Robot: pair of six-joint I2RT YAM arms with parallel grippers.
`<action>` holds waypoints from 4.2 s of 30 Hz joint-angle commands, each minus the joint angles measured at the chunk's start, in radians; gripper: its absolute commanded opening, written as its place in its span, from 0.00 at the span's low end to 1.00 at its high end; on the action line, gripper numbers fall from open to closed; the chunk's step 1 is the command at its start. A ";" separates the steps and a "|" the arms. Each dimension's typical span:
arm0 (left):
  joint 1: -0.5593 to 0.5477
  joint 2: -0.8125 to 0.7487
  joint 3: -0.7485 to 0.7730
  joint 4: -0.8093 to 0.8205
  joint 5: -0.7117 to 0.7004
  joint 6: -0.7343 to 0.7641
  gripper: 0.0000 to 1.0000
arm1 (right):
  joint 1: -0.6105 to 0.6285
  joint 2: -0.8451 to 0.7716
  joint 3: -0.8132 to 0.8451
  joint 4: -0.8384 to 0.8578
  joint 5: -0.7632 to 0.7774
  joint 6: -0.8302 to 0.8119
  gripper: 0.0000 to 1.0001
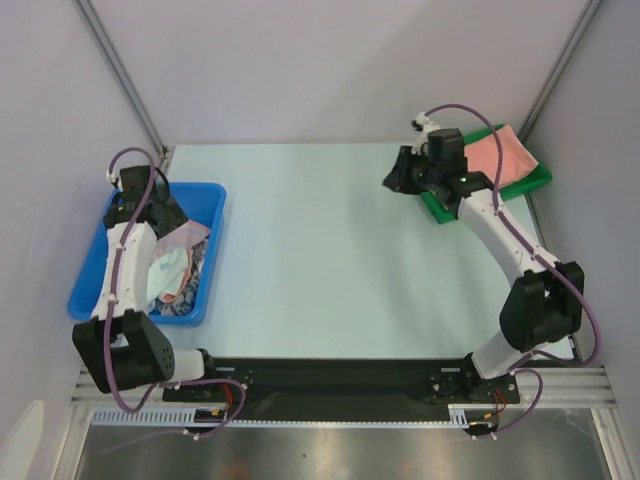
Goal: Fold and stack the towels
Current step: Grab crumpled towel, then move the towel to the center of the board, then flatten out the crumpled towel
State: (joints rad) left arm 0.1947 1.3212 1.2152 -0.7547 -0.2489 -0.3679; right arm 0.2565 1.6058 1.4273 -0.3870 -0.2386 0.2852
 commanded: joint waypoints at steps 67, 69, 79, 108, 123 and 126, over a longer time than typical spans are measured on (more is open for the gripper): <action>-0.828 0.058 -0.292 0.535 0.577 -0.218 0.11 | 0.260 -0.270 -0.511 0.198 -0.134 -0.076 0.72; -0.827 0.084 -0.293 0.531 0.579 -0.207 0.08 | 0.299 -0.219 -0.543 0.292 -0.210 -0.133 0.65; -0.791 0.148 -0.272 0.520 0.703 -0.157 0.05 | 0.279 -0.116 -0.696 0.694 -0.442 -0.351 0.63; -0.686 0.162 -0.160 0.338 0.561 -0.039 0.63 | 0.165 -0.011 -0.622 0.699 -0.513 -0.359 0.00; -0.689 0.148 -0.161 0.186 0.465 0.237 0.67 | 0.135 0.042 -0.519 0.545 -0.525 -0.376 0.00; -0.689 0.153 -0.163 0.183 0.471 0.302 0.68 | 0.128 0.048 -0.524 0.562 -0.538 -0.365 0.00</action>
State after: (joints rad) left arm -0.4911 1.4990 1.0290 -0.5556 0.2153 -0.1764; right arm 0.3946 1.6459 0.8749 0.1490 -0.7559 -0.0948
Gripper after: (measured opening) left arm 0.675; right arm 0.012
